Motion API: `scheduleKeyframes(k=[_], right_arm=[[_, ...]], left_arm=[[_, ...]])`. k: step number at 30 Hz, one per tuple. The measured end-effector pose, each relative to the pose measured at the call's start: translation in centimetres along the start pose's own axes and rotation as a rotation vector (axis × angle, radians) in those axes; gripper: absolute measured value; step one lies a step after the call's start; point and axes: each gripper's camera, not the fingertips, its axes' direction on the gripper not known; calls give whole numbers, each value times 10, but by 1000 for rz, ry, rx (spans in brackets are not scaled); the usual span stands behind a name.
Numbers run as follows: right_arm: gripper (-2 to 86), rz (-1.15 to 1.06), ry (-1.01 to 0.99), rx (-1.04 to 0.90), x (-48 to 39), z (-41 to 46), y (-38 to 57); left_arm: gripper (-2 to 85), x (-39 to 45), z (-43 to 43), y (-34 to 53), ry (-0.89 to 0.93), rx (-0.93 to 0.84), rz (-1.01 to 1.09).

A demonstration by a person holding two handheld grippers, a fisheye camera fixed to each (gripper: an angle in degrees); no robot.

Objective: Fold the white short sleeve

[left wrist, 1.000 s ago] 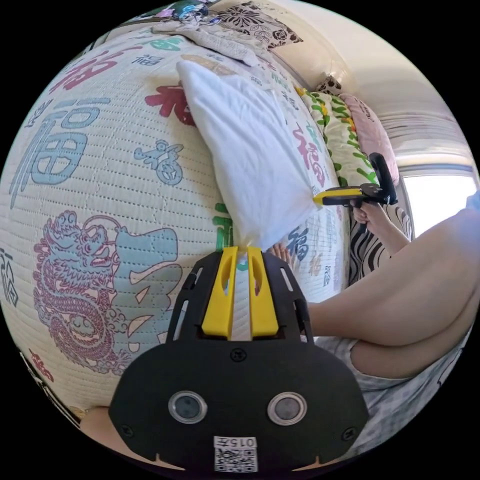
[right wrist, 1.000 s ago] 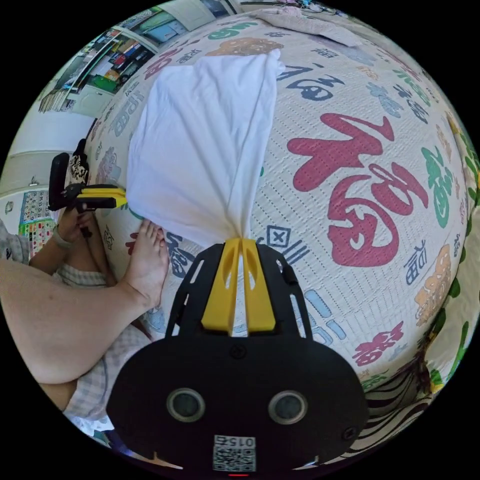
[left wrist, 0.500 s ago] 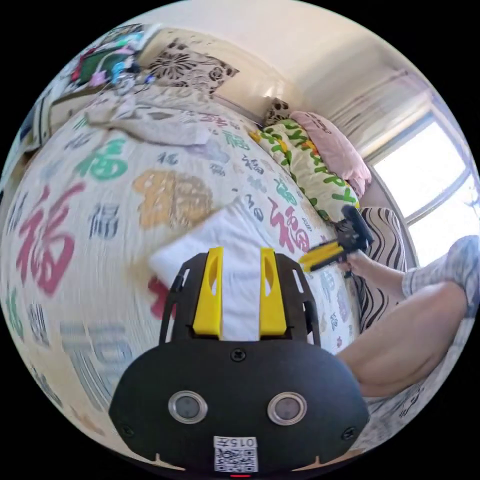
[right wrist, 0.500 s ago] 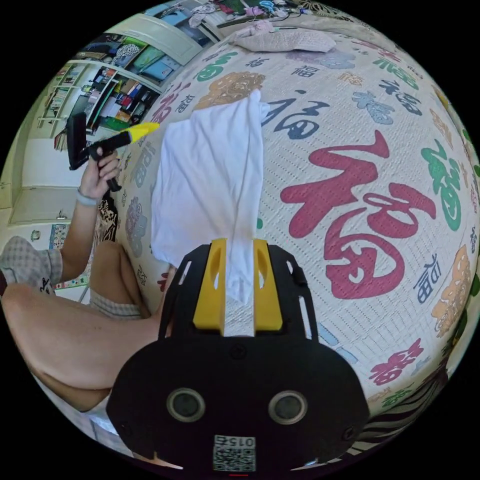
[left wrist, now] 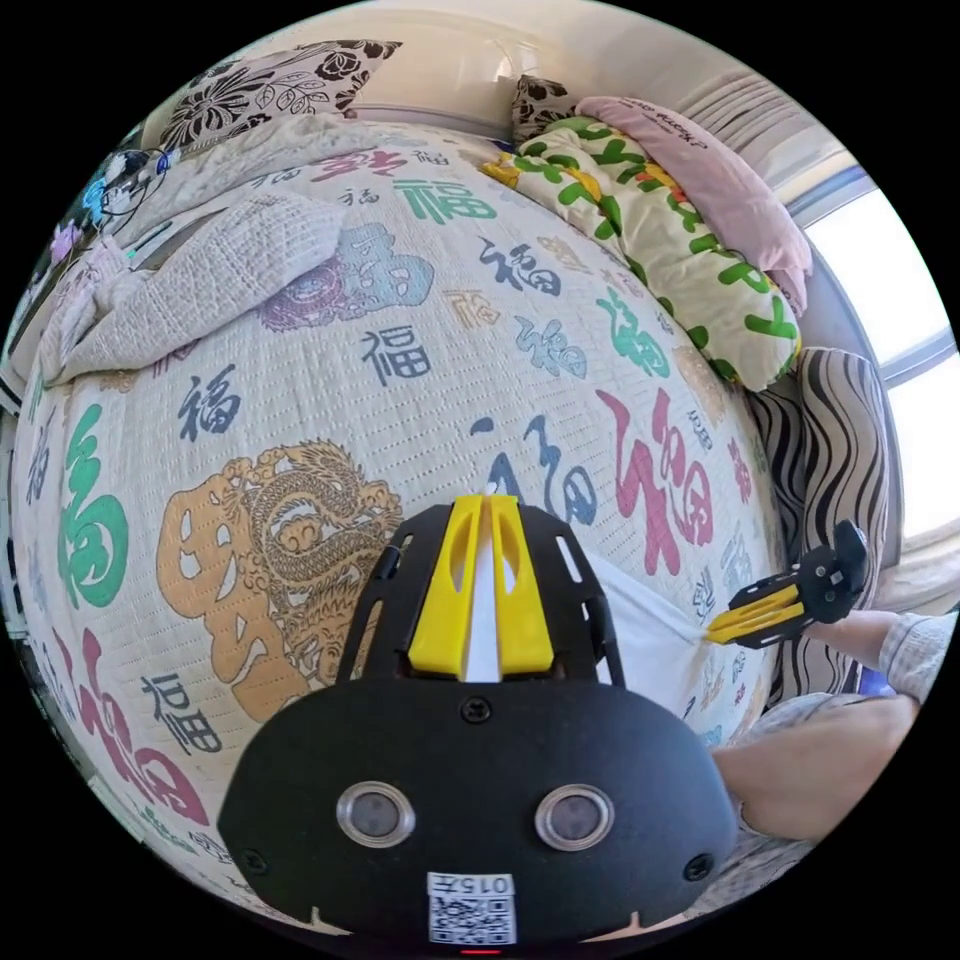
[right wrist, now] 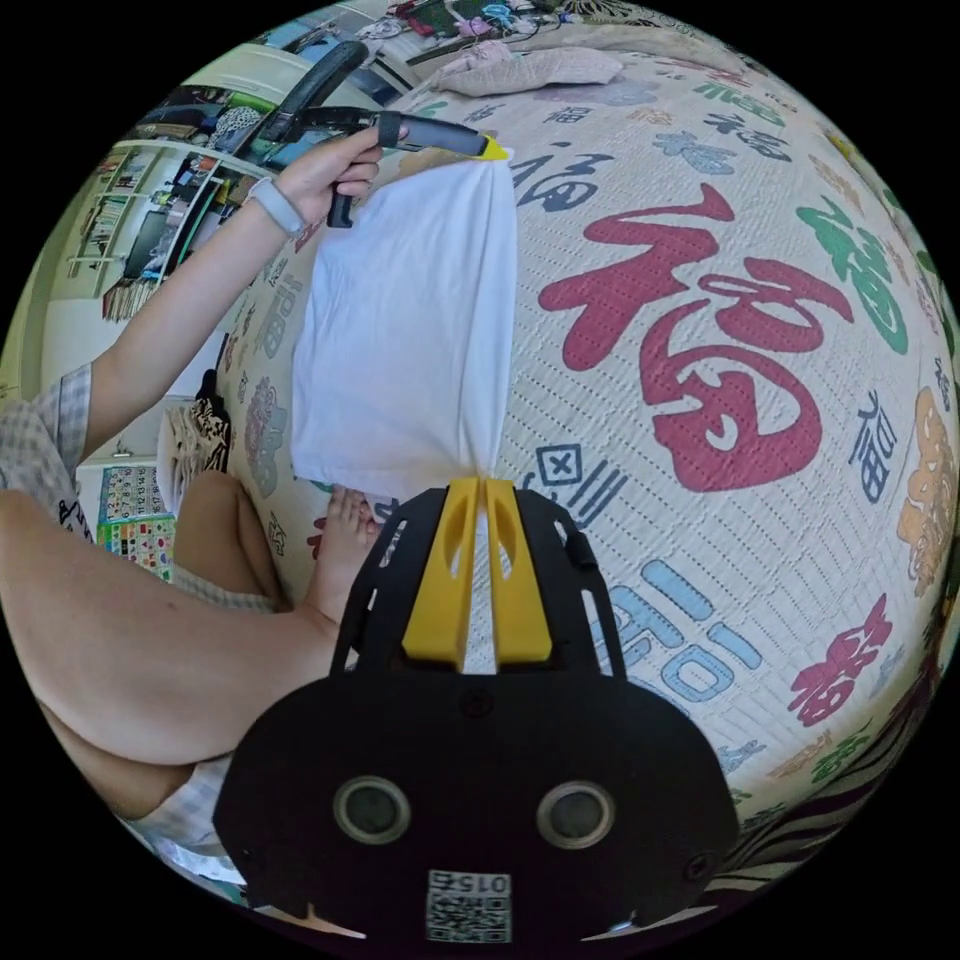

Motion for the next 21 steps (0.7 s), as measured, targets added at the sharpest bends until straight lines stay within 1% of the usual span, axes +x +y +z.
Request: scheduleKeyframes(k=[1,3,4,6,8,9,11,13,15,16,17,19,21], right_arm=[[18,-11,14,-34,1,4,-4],[28,-41,35,-71,1,10,-11],[39,-59,34,-78,1,9,-14],[60,-68,23,-104,6,2,-21],[67,-62,18,-38,18,-21,-32],[69,-62,11,-5,21,-29,-36],[77,-73,-40,128,33,-54,-61],[86,-110,-89,203,38,-62,-89],[95,-151,-100,228,41,-58,-124],[102,-167,-116,231,42,-51,-148],[108,-165,-154,216,43,-41,-172],[110,-150,-209,161,44,-25,-204],[93,-156,-191,131,40,-16,-225]], left_arm=[[22,-5,5,-2,-11,-25,2],[35,-15,0,0,22,5,-20],[60,-24,-9,3,50,28,-49],[87,-38,-33,15,43,86,-93],[100,-57,-79,47,42,224,-143],[102,-64,-91,58,48,260,-162],[107,-92,-123,104,62,347,-264],[113,-115,-130,137,69,362,-366],[119,-137,-126,163,115,351,-467],[121,-149,-121,176,182,353,-515],[122,-159,-116,183,246,371,-544],[115,-170,-110,185,287,368,-575],[92,-182,-108,182,305,363,-583]])
